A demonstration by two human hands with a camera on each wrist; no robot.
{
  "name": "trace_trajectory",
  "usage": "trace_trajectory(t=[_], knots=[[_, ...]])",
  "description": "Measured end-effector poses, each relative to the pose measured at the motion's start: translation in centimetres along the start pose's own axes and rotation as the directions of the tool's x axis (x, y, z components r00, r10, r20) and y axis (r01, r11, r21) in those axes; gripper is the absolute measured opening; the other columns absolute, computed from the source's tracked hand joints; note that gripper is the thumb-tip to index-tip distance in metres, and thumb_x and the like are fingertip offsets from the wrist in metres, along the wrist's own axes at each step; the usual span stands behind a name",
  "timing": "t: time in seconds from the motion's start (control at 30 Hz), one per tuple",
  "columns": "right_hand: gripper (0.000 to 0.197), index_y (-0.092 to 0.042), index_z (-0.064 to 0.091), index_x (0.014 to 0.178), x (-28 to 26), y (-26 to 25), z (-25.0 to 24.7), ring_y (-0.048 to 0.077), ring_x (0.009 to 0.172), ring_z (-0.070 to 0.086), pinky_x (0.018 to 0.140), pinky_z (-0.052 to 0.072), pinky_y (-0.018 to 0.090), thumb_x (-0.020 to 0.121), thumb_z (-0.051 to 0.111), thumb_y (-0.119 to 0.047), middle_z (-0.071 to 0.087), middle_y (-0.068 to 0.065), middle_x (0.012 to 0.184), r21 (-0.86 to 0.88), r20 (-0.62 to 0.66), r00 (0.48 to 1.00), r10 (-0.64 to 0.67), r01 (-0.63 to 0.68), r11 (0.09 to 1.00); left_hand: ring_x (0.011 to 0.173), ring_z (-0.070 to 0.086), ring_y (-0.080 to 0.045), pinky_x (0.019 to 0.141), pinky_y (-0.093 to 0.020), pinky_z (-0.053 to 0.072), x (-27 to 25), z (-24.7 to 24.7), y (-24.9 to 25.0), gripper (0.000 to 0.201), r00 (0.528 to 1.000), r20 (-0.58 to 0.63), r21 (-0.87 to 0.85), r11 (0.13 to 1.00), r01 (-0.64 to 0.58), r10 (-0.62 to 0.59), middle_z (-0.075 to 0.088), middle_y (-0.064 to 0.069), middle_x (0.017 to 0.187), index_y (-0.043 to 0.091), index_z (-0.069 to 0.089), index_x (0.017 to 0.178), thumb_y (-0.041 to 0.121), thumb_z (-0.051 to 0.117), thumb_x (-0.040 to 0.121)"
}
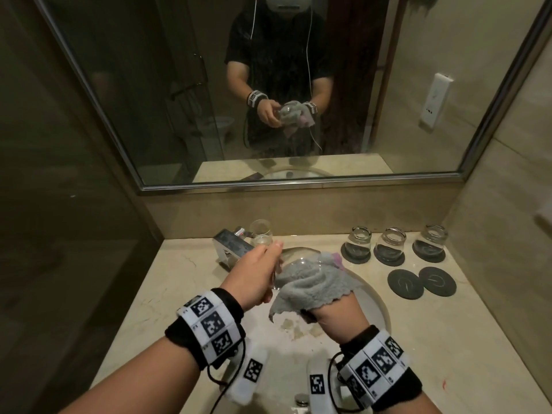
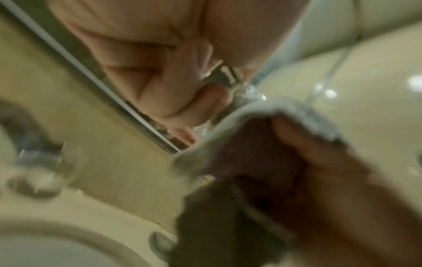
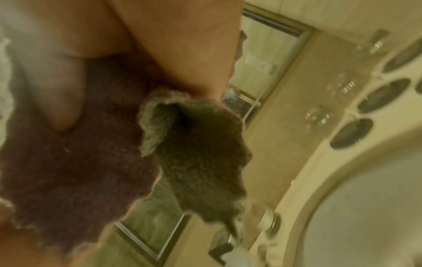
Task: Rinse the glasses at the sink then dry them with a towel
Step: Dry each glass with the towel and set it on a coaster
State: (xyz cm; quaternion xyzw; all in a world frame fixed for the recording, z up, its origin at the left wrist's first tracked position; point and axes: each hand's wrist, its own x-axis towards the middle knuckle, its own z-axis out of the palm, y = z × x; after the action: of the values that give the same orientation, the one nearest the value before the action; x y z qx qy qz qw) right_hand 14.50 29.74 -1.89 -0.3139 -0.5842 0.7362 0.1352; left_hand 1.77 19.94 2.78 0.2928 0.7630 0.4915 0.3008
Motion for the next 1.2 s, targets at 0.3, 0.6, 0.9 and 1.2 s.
trace_trajectory(t=[0.3,0.6,0.9,1.2], knots=[[0.034,-0.030,0.059,0.080,-0.4,-0.1,-0.5,-0.009,0.065,0.064,0.069,0.052,0.016,0.080,0.069,0.002,0.062,-0.005,0.084,-0.150,0.013,0.991,-0.135,0.135,0.979,0.052,0.051,-0.013,0.043,-0.025,0.037,-0.5,-0.3,0.1,0.045,0.999,0.032,-0.038,0.999,-0.001,0.002,0.061,0.002,0.077,0.029,0.055,0.096,0.067,0.031,0.092],[0.015,-0.009,0.063,0.075,-0.6,0.0,-0.2,0.013,0.060,0.062,0.064,0.050,0.030,0.077,0.064,0.006,0.066,-0.002,0.062,0.120,-0.021,0.999,-0.034,0.037,0.992,0.049,0.048,0.002,0.050,-0.020,0.036,-0.6,-0.1,0.1,0.047,0.983,0.000,0.150,0.972,-0.182,0.184,0.059,0.009,0.074,0.025,0.054,0.108,0.063,0.031,0.091],[0.028,0.010,0.069,0.082,0.0,0.4,0.0,0.031,0.069,0.060,0.059,0.049,0.032,0.056,0.073,0.000,0.067,0.023,0.083,0.374,0.097,0.991,-0.096,0.053,0.926,0.074,0.057,-0.007,0.068,-0.027,0.045,-0.4,0.1,-0.7,0.027,0.946,-0.014,0.352,0.887,-0.299,0.325,0.062,0.012,0.083,0.025,0.055,0.098,0.051,0.047,0.096],[0.040,0.011,0.066,0.094,1.3,1.1,0.1,0.032,0.072,0.057,0.063,0.050,0.036,0.062,0.080,-0.008,0.063,0.035,0.104,0.404,0.155,0.979,-0.132,0.059,0.913,0.077,0.057,-0.015,0.069,-0.026,0.043,-0.7,0.5,-0.6,0.043,0.955,-0.045,0.353,0.899,-0.258,0.292,0.062,0.004,0.083,0.017,0.054,0.097,0.057,0.037,0.096]])
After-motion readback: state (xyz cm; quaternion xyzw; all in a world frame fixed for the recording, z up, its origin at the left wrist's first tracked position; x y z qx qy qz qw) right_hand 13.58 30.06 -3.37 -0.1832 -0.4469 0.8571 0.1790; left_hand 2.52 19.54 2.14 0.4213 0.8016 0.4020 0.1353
